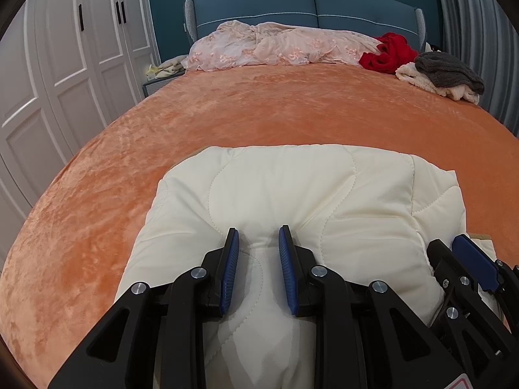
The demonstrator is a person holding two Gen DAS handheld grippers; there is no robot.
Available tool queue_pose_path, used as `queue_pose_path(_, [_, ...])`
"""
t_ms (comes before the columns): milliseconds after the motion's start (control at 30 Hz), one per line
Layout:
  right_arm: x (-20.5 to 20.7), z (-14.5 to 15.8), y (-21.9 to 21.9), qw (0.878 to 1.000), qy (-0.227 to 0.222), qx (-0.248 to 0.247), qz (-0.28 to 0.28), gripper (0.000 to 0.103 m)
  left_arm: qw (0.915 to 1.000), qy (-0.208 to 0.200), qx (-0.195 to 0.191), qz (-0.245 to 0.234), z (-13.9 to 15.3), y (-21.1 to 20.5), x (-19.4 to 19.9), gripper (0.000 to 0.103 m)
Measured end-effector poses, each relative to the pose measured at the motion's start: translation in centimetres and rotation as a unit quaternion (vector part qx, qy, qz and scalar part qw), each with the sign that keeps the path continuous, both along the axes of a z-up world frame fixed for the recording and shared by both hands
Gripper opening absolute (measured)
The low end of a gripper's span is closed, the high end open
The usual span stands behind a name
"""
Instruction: Fold large clothes
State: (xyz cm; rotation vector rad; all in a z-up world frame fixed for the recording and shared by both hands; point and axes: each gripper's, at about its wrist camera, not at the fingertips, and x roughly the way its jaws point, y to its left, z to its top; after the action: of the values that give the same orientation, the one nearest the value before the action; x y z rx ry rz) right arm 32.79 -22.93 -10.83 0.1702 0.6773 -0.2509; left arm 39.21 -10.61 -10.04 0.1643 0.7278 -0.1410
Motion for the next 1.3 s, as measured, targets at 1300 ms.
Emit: queue_pose_path(1300, [-20.7, 4.4, 2.5, 0.987, 0.146, 0.01, 0.063, 0.038, 0.9898, 0.124, -0.067, 0.018, 3.2, 10.6, -19.6, 0.059])
